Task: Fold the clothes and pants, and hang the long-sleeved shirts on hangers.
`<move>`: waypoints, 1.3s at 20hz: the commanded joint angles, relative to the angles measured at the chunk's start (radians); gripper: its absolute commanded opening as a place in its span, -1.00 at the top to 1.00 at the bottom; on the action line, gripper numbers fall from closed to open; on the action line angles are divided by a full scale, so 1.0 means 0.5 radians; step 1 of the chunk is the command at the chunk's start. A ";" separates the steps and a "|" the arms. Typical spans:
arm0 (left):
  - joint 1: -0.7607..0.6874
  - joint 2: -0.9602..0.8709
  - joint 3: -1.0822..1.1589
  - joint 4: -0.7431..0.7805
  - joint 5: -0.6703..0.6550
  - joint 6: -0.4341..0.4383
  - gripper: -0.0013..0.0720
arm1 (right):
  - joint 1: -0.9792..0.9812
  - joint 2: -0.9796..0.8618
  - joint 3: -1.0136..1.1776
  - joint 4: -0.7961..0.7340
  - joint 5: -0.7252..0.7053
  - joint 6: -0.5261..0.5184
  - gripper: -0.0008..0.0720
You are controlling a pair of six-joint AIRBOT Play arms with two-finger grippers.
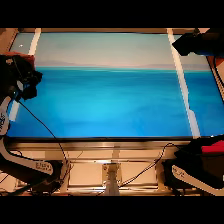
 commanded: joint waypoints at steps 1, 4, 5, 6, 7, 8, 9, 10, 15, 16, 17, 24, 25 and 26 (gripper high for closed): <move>-0.021 -0.005 0.002 -0.006 0.049 0.000 0.89 | 0.002 0.000 0.001 0.000 -0.003 0.001 -0.25; -0.125 0.134 0.002 -0.005 0.080 0.002 0.89 | 0.002 0.000 0.000 0.001 -0.004 0.001 -0.25; -0.172 0.209 0.002 -0.004 0.096 0.002 0.89 | 0.002 0.000 0.000 0.001 -0.004 0.001 -0.25; -0.230 0.304 0.002 -0.004 0.104 0.002 0.89 | 0.002 0.000 0.000 0.001 -0.004 0.001 -0.25; -0.291 0.402 0.002 -0.005 0.115 0.002 0.89 | 0.002 0.000 0.000 0.000 -0.005 0.001 -0.25; -0.364 0.515 0.002 -0.005 0.134 0.002 0.89 | 0.002 0.000 0.000 -0.001 -0.005 0.001 -0.25; -0.440 0.626 0.002 -0.005 0.159 0.002 0.89 | 0.002 0.000 0.001 -0.008 -0.006 0.001 -0.25; -0.529 0.744 0.002 -0.005 0.202 0.002 0.89 | 0.002 0.000 0.001 -0.014 -0.008 0.000 -0.25; -1.022 1.131 0.002 -0.010 0.435 -0.031 0.89 | 0.002 0.001 0.001 -0.066 -0.141 0.001 -0.25; -1.134 1.154 0.002 -0.012 0.445 -0.100 0.89 | 0.000 0.001 0.001 -0.072 -0.171 0.001 -0.25; -1.245 1.158 0.002 -0.012 0.446 -0.189 0.90 | 0.000 0.001 0.001 -0.080 -0.196 0.001 -0.25; -1.957 0.903 0.002 -0.011 0.612 -0.771 0.90 | -0.053 0.020 0.007 -0.447 -0.224 0.013 0.78; -2.039 0.831 0.002 -0.012 0.681 -0.790 0.90 | -0.099 0.024 0.011 -0.494 -0.219 0.029 0.78; -2.103 0.761 0.002 -0.013 0.739 -0.826 0.90 | -0.163 0.033 0.011 -0.543 -0.212 0.064 0.78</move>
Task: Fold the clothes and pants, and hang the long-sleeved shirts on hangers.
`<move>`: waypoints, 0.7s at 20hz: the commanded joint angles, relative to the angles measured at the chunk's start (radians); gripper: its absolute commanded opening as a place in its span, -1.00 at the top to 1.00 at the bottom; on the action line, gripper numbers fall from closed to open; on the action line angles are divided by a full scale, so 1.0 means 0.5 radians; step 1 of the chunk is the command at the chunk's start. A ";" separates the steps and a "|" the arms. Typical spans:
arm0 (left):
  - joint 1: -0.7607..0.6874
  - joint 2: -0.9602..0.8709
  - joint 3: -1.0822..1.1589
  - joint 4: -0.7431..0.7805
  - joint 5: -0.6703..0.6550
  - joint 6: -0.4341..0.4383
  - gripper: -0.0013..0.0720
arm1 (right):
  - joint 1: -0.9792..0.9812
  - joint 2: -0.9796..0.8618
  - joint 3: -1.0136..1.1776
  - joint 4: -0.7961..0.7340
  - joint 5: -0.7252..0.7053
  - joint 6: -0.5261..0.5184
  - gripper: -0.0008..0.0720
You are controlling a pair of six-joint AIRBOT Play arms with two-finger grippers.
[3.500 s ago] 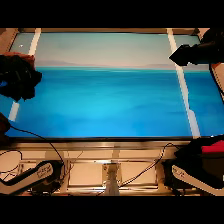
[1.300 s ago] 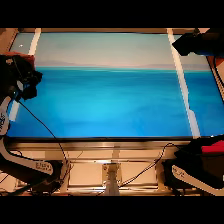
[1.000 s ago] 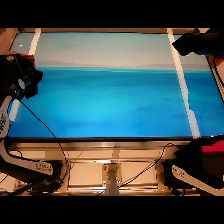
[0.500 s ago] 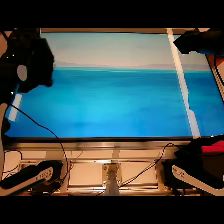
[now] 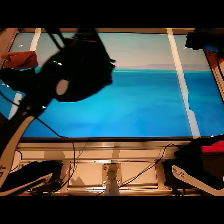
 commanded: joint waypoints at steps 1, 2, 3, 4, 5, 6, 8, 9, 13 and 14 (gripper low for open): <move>-0.298 -0.221 0.002 0.002 0.210 -0.256 0.90 | -0.170 0.026 0.005 -0.211 0.020 0.048 0.78; -0.344 -0.287 0.002 0.002 0.244 -0.342 0.90 | -0.248 0.033 0.005 -0.227 0.058 0.044 0.79; -0.379 -0.351 0.002 0.002 0.280 -0.434 0.90 | -0.336 0.034 0.005 -0.241 0.117 0.018 0.79; -0.406 -0.415 0.002 0.002 0.338 -0.539 0.90 | -0.423 0.028 0.000 -0.240 0.186 -0.045 0.79; -0.419 -0.477 0.005 0.002 0.405 -0.642 0.90 | -0.497 0.021 -0.011 -0.238 0.253 -0.132 0.79; -0.423 -0.530 0.017 0.002 0.440 -0.716 0.90 | -0.562 0.021 -0.050 -0.223 0.293 -0.231 0.79; -0.405 -0.629 0.069 0.002 0.448 -0.774 0.90 | -0.656 0.021 -0.204 -0.063 0.317 -0.346 0.82; -0.376 -0.667 0.096 0.002 0.449 -0.774 0.90 | -0.668 0.021 -0.327 0.043 0.320 -0.433 0.82; -0.169 -0.704 0.111 0.002 0.460 -0.771 0.90 | -0.605 0.021 -0.792 0.551 0.331 -0.839 0.81; -0.102 -0.716 0.111 0.002 0.460 -0.771 0.90 | -0.565 0.019 -0.879 0.667 0.327 -0.931 0.81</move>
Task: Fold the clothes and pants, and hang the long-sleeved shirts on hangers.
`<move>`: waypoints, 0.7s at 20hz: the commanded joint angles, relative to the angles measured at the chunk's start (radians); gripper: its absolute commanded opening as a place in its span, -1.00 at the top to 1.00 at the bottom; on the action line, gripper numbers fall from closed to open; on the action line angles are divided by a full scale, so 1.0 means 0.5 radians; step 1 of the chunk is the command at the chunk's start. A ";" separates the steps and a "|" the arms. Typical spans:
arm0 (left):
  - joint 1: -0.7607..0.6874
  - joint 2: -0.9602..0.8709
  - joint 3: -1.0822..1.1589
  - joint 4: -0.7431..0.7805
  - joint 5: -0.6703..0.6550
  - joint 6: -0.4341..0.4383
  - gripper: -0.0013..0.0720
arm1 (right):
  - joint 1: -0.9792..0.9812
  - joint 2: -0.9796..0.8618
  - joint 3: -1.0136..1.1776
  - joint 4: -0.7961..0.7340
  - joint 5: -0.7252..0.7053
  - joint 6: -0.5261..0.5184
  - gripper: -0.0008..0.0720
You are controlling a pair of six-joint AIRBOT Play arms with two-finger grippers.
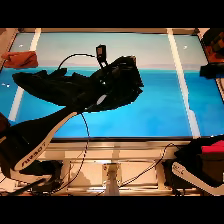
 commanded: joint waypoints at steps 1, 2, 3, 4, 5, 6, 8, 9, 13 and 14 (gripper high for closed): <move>0.208 -0.067 0.014 -0.002 0.017 -0.040 0.90 | 0.088 -0.002 -0.345 0.473 0.004 -0.392 0.81; 0.283 -0.084 0.014 -0.002 0.017 -0.053 0.90 | 0.149 -0.007 -0.408 0.529 -0.036 -0.434 0.77; 0.350 -0.095 0.015 -0.002 0.018 -0.090 0.90 | 0.228 -0.015 -0.470 0.552 -0.112 -0.452 0.54; 0.414 -0.101 0.018 -0.002 0.018 -0.150 0.90 | 0.313 -0.025 -0.534 0.546 -0.221 -0.452 0.30; 0.481 -0.102 0.019 -0.002 0.017 -0.184 0.90 | 0.406 -0.045 -0.596 0.541 -0.333 -0.453 -0.03; 0.541 -0.102 0.019 -0.002 0.017 -0.183 0.90 | 0.494 -0.071 -0.638 0.538 -0.445 -0.454 -0.28; 0.634 -0.102 0.019 -0.001 0.017 -0.183 0.76 | 0.683 -0.134 -0.670 0.533 -0.674 -0.453 -0.42; 0.664 -0.102 0.019 -0.001 0.016 -0.183 0.15 | 0.777 -0.169 -0.669 0.533 -0.786 -0.453 -0.42; 0.693 -0.089 0.019 0.002 0.015 -0.183 -0.82 | 1.067 -0.333 -0.668 0.504 -1.157 -0.447 -0.47; 0.693 -0.075 0.019 0.008 0.016 -0.182 -0.82 | 1.102 -0.384 -0.663 0.505 -1.180 -0.422 -0.47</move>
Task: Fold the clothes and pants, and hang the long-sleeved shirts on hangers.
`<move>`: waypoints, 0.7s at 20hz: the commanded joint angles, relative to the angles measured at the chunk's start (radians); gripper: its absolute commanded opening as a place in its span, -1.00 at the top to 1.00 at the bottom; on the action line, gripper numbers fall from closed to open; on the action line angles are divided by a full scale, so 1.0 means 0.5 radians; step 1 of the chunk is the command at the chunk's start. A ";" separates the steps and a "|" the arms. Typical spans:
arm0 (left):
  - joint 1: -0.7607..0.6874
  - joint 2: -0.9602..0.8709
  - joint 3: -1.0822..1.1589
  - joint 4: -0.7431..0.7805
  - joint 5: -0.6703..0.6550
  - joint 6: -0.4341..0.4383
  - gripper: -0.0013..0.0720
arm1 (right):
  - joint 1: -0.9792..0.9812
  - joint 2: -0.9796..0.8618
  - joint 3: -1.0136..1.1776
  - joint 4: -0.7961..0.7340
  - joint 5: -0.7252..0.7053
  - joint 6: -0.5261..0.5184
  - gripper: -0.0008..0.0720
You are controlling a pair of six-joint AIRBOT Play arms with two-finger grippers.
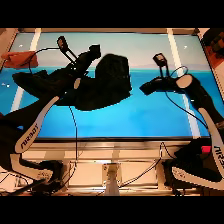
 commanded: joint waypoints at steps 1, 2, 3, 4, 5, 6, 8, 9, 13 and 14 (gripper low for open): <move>0.038 0.038 0.002 0.011 -0.001 -0.007 -0.82 | 0.188 -0.166 0.000 -0.003 -0.267 0.085 -0.47; 0.047 0.063 0.002 0.011 -0.002 -0.008 -0.82 | 0.188 -0.223 0.015 -0.003 -0.263 0.199 -0.47; 0.060 0.091 0.002 0.011 -0.002 -0.007 -0.82 | 0.182 -0.270 0.033 -0.003 -0.249 0.310 -0.46; 0.075 0.127 0.002 0.011 -0.008 -0.008 -0.82 | 0.172 -0.320 0.064 0.001 -0.198 0.420 -0.46; 0.090 0.162 0.002 0.011 -0.008 -0.007 -0.82 | 0.167 -0.370 0.114 -0.002 -0.095 0.488 -0.45; 0.105 0.199 0.002 0.011 -0.008 -0.007 -0.81 | 0.162 -0.433 0.183 -0.002 0.059 0.512 -0.45; 0.127 0.260 0.002 0.025 -0.008 -0.007 -0.80 | 0.163 -0.552 0.311 -0.002 0.301 0.532 -0.45; 0.134 0.283 0.002 0.025 -0.008 -0.007 -0.80 | 0.163 -0.609 0.360 -0.004 0.351 0.542 -0.45; 0.136 0.355 0.002 0.025 -0.008 -0.006 -0.80 | 0.108 -0.761 0.465 -0.018 0.384 0.787 -0.45; 0.143 0.367 0.002 0.026 -0.008 -0.007 -0.80 | 0.086 -0.789 0.467 -0.010 0.408 0.845 -0.42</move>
